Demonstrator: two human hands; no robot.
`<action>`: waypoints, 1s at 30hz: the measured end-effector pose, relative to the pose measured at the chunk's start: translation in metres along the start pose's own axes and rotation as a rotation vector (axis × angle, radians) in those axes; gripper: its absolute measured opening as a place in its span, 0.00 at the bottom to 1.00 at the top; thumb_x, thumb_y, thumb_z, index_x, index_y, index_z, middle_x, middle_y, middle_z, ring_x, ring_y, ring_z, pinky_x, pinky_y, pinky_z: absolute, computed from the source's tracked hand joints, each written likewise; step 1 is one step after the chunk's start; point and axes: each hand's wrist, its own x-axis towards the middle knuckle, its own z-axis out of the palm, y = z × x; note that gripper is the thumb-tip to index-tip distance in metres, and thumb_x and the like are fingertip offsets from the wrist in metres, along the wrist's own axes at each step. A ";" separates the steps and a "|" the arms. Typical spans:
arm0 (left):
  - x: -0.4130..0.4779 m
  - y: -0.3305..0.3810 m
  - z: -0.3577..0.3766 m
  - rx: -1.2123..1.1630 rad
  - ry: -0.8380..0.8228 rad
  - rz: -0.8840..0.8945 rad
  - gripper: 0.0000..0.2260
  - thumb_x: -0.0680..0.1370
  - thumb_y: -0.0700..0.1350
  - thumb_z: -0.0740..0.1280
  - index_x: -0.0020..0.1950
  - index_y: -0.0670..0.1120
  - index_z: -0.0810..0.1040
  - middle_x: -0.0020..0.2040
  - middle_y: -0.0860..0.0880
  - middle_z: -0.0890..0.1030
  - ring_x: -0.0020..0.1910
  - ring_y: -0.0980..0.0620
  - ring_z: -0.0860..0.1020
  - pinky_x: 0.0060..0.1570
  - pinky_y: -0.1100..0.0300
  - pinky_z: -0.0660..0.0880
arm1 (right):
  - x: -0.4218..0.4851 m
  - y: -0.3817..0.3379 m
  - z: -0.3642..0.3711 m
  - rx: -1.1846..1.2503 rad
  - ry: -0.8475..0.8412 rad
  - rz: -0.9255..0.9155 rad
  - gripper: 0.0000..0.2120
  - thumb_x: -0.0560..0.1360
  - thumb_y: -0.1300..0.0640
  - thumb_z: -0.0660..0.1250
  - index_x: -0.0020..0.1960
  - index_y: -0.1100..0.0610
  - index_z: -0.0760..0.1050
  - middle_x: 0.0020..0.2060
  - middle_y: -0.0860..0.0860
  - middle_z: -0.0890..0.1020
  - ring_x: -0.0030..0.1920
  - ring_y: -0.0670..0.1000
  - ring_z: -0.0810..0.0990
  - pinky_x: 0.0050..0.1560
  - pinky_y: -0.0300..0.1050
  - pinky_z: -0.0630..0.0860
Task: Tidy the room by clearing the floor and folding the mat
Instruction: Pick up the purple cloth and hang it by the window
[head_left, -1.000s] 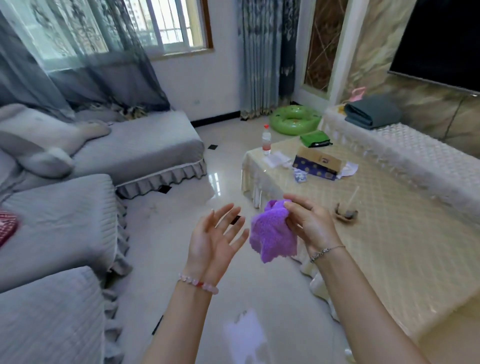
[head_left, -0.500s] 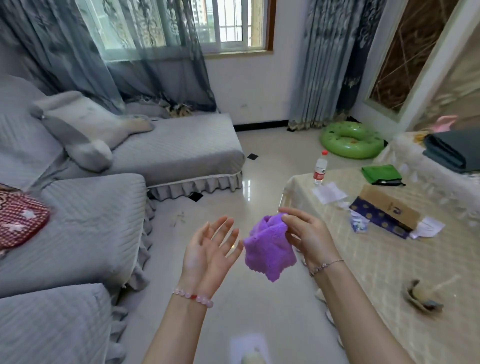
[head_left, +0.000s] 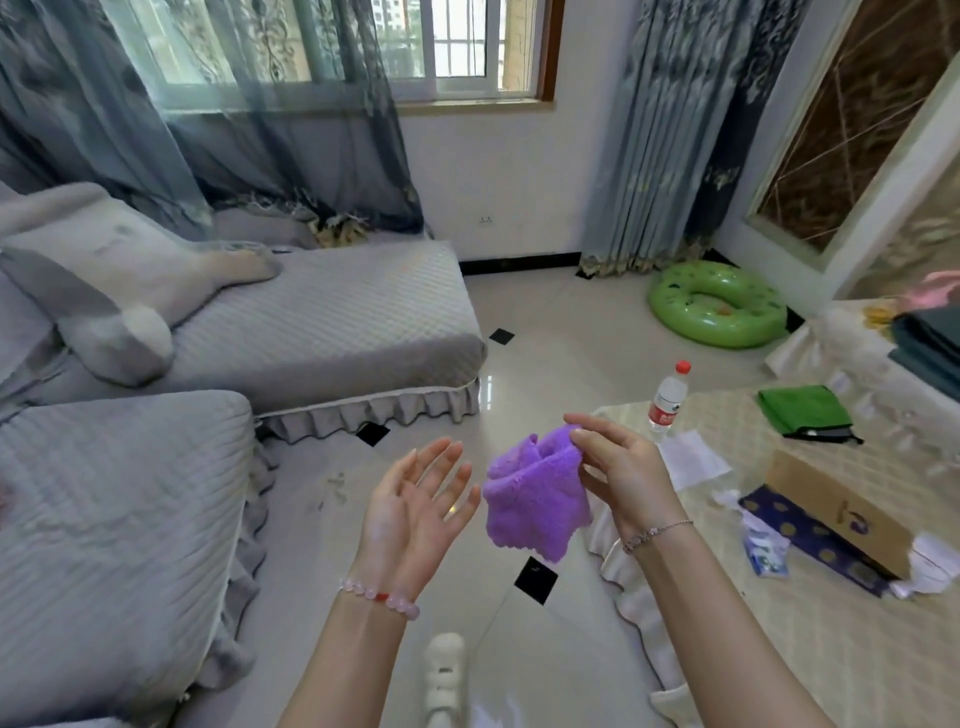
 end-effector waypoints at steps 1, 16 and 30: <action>0.020 0.008 0.003 0.004 -0.003 -0.007 0.11 0.79 0.46 0.57 0.50 0.43 0.78 0.43 0.48 0.83 0.45 0.49 0.79 0.43 0.52 0.78 | 0.017 -0.002 0.005 -0.004 0.014 0.002 0.08 0.75 0.66 0.64 0.49 0.57 0.80 0.37 0.54 0.80 0.34 0.47 0.77 0.32 0.34 0.75; 0.308 0.163 0.093 0.227 -0.075 -0.031 0.12 0.80 0.46 0.57 0.50 0.42 0.78 0.47 0.47 0.82 0.45 0.48 0.78 0.48 0.52 0.74 | 0.292 -0.082 0.104 -0.052 0.072 -0.156 0.11 0.76 0.68 0.62 0.46 0.55 0.80 0.38 0.51 0.81 0.36 0.46 0.80 0.39 0.39 0.79; 0.563 0.226 0.205 0.426 -0.077 0.084 0.13 0.80 0.46 0.55 0.50 0.44 0.79 0.46 0.49 0.84 0.46 0.50 0.80 0.47 0.54 0.76 | 0.578 -0.150 0.116 -0.128 -0.001 -0.203 0.11 0.77 0.66 0.62 0.50 0.53 0.79 0.31 0.47 0.75 0.35 0.49 0.73 0.37 0.45 0.72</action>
